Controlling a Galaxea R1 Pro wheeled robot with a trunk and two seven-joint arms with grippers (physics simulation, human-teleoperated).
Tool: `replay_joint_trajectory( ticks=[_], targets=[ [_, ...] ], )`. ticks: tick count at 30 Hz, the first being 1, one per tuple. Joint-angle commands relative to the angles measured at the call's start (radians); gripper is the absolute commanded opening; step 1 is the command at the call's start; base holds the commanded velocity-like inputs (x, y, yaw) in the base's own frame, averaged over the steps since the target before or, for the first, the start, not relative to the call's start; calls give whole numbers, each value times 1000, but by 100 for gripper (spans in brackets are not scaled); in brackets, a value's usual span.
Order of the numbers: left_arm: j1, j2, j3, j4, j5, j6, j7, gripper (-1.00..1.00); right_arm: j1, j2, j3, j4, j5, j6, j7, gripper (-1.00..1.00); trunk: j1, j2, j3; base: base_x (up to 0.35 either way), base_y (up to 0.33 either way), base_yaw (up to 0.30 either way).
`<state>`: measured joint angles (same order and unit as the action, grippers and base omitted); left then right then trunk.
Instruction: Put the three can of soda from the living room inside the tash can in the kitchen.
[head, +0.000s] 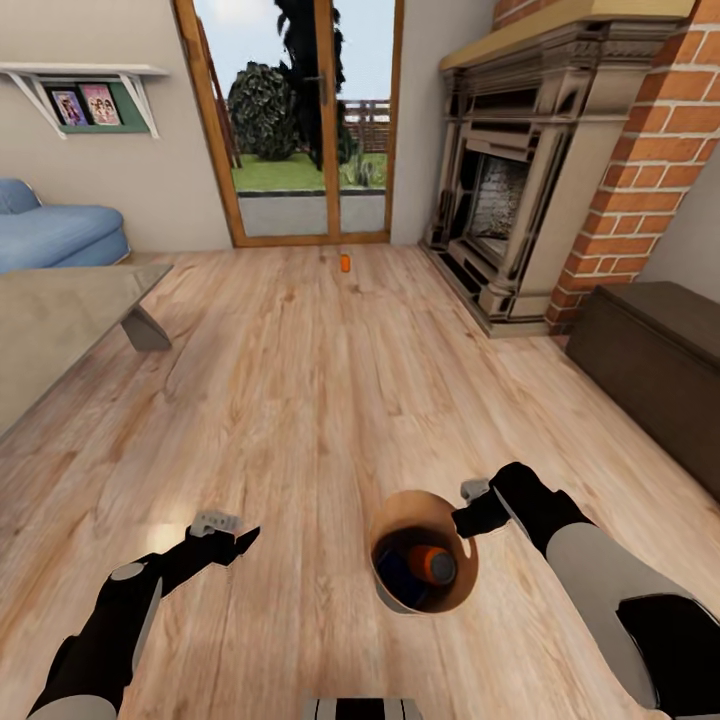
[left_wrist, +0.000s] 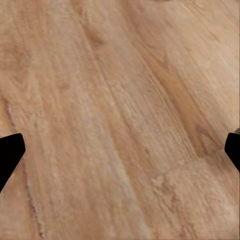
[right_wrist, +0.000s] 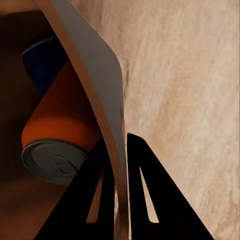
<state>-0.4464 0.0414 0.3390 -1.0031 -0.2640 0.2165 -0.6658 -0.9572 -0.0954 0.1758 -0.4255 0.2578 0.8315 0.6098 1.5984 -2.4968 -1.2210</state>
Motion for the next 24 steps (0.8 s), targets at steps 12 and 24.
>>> replay_joint_trajectory(
  ticks=[12, 24],
  targets=[
    [0, 0, 0, 4, 0, -3, 0, 100, 3, 2, -3, 1, -23, 8, 8, -100, 0, 0, 0, 289, 160, 1],
    [0, 1, 0, 4, 2, -3, 0, 100, 6, 1, -2, -1, -23, 8, 8, -100, 0, 0, 0, 289, 160, 0]
  ],
)
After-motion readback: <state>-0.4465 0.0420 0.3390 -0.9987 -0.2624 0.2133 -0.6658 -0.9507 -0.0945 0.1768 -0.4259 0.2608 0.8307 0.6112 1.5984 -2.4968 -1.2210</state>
